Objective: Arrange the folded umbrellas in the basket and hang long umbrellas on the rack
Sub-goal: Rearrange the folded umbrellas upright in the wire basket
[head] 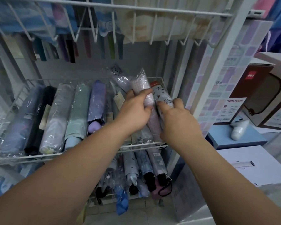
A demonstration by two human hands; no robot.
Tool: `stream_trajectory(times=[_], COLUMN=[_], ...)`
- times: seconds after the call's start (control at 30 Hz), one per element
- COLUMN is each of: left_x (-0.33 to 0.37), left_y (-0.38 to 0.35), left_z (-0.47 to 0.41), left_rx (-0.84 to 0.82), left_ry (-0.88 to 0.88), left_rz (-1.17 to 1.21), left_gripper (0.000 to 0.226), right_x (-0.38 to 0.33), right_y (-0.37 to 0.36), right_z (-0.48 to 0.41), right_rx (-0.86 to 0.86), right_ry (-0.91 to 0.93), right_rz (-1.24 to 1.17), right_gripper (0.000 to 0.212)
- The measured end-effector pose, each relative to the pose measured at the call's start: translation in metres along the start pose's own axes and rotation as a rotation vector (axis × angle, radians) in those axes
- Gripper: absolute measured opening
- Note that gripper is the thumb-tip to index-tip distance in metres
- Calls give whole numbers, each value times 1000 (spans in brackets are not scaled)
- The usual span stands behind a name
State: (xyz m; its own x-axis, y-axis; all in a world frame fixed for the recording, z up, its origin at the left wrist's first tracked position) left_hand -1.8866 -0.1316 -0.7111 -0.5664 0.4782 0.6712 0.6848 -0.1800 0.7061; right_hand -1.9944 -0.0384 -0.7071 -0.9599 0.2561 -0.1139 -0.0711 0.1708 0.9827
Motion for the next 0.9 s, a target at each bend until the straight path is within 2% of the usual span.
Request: stream_trajectory(times=[0.17,0.33,0.53,0.67,0.8,0.9], left_x=[1,10,-3,-21,-44,-56], left_y=[2,19,51,65,81,99], left_z=[3,6,8,13,17,22], left_rx=[124,233,382,507,592,590], left_ry=[-19,-102,-28,43,134,163], left_rz=[146,179,258,405,498,500], left_gripper=[55,57,63,59,62,61], right_x=[-2,-3,-2,-2,-20,-46], right_y=[-2,7,21,35,56,64], right_z=[4,6,6,10,20,22], right_rx=[64,153,298,402,512,540], right_ry=[13,24,26,42,117,198], right_rz=[-52,-158,-314,-423,-433,-440], right_gripper=[68,43,48,46,44,46])
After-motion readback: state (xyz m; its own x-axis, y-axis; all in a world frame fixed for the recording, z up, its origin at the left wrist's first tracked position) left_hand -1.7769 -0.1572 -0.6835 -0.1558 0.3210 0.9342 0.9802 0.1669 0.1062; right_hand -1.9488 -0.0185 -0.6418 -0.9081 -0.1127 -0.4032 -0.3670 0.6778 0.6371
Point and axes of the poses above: each hand's wrist, its own z-axis away from the middle knuckle, its own y-axis out of the back of the hand, x = y × z, the point moved 6 cm from there along -z, towards the middle knuckle, and after that the axes turned 5 degrees about -x, right-handed, at the moved point
